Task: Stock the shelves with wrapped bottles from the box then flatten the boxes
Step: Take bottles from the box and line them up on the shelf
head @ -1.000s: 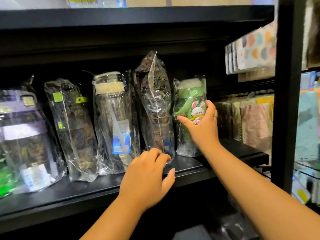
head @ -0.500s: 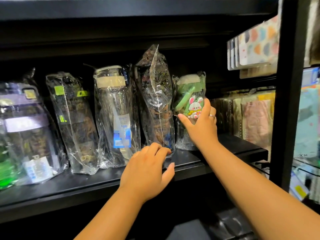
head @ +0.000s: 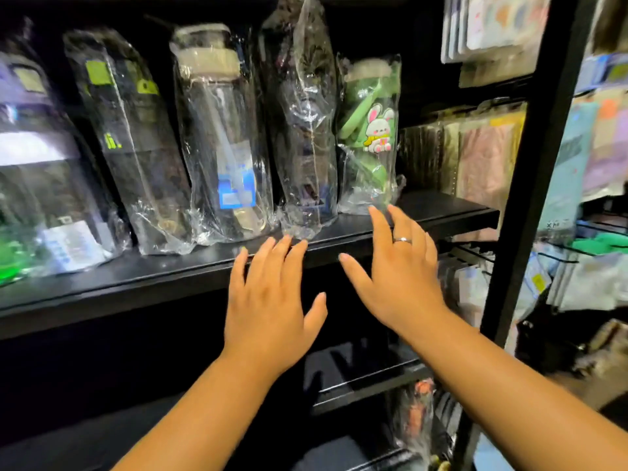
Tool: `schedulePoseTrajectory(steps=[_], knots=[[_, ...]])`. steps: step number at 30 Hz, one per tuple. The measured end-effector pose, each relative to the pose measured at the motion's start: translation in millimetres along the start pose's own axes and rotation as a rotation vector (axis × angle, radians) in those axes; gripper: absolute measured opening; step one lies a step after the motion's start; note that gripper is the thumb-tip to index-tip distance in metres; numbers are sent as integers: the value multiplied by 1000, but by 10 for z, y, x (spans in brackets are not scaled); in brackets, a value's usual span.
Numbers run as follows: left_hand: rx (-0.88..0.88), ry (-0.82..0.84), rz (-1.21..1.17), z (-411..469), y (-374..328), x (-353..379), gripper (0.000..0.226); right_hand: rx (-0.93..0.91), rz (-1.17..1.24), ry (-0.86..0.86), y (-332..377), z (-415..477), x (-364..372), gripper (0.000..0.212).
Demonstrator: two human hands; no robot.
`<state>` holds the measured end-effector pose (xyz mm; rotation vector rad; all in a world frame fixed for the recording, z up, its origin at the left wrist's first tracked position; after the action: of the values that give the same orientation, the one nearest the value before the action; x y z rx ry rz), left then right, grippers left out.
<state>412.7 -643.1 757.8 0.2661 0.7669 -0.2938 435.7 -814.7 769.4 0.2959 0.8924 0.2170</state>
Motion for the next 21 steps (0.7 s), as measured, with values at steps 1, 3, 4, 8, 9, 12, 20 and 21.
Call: schedulePoseTrajectory(steps=[1, 3, 4, 8, 9, 12, 20, 21], knots=[[-1, 12, 14, -174, 22, -6, 74, -17, -18, -4, 57, -178, 18, 78], [0, 31, 7, -549, 118, -35, 76, -55, -57, -14, 224, -532, 66, 78], [-10, 48, 0, -747, 191, -64, 76, -74, -71, -5, 332, -711, 106, 78], [-107, 190, -8, -1653, 625, -176, 80, -151, -74, 133, 891, -1481, 400, 77], [-139, 228, -5, -1912, 747, -201, 80, -182, -67, 176, 1065, -1691, 491, 76], [-263, 289, -33, -2757, 1126, -336, 77, -271, -22, 326, 1631, -2338, 809, 75], [-653, 502, 12, -5032, 1851, -870, 75, -523, 99, 689, 3073, -3958, 1527, 74], [-705, 529, 30, -5259, 1928, -945, 75, -559, 106, 723, 3242, -4120, 1594, 74]])
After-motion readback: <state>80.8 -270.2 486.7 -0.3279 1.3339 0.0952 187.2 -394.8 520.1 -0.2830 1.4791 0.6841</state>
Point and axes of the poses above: each hand's wrist, its own z-axis towards the middle knuckle, its own x-axis out of the palm, y = z × x, the point moved 6 cm from there along z, towards the middle knuckle, and after that the axes turned 5 degrees about x, right-handed, at the moved point
